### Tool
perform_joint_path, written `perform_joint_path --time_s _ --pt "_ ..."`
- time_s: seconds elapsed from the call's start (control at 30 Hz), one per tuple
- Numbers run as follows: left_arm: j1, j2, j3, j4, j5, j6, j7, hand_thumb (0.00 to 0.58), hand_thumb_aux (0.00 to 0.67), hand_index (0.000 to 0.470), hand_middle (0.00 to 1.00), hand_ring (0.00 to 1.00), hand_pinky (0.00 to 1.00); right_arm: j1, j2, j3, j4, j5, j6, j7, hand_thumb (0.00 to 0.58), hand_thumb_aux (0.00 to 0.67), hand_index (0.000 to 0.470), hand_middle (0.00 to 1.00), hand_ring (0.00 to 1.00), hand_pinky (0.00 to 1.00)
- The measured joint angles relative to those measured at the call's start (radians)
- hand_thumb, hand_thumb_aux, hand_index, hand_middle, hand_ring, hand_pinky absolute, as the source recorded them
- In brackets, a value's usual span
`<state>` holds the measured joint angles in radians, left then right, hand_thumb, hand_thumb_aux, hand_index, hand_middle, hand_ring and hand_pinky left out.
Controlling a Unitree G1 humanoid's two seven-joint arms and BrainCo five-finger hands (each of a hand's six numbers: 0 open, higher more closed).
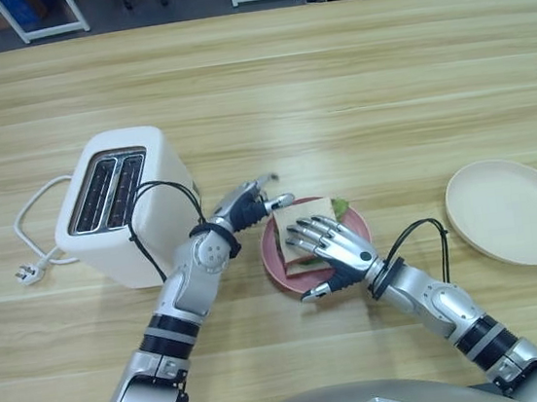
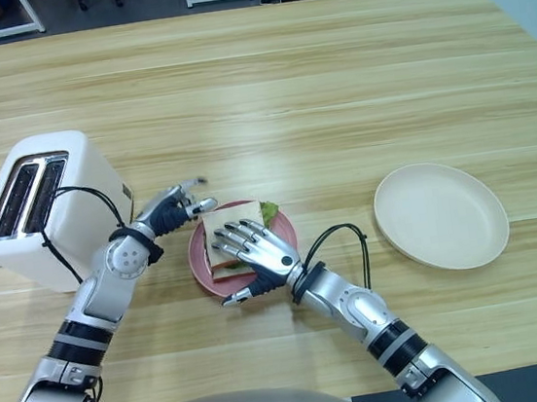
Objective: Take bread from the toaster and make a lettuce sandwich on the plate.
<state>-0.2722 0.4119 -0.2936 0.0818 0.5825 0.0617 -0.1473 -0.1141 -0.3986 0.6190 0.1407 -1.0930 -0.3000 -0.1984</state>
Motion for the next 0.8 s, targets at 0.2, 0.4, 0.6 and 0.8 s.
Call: perform_joint_path --time_s 0.2,0.4,0.6,0.8 --pt "0.016 0.029 0.049 -0.209 0.271 0.068 0.271 0.000 0.000 0.000 0.00 0.00 0.00 -0.005 -0.004 0.006 0.006 0.022 -0.001 0.011 0.000 0.000 0.000 0.00 0.00 0.00" --pt "0.182 -0.087 0.130 -0.242 -0.119 -0.112 0.205 0.000 0.000 0.000 0.00 0.00 0.00 0.043 -0.028 -0.086 -0.046 0.078 -0.116 -0.287 0.000 0.000 0.000 0.00 0.00 0.00" --pt "0.280 -0.072 0.247 -0.276 -0.372 -0.295 0.148 0.580 0.670 0.470 1.00 1.00 1.00 0.087 -0.085 -0.305 -0.305 0.565 -0.382 -0.337 0.468 0.376 0.264 1.00 1.00 1.00" --pt "0.544 0.182 0.368 -0.426 -0.692 -0.353 -0.260 0.580 0.670 0.470 1.00 1.00 1.00 0.360 -0.511 -0.361 -0.407 1.001 -0.393 0.142 0.580 0.670 0.470 1.00 1.00 1.00"
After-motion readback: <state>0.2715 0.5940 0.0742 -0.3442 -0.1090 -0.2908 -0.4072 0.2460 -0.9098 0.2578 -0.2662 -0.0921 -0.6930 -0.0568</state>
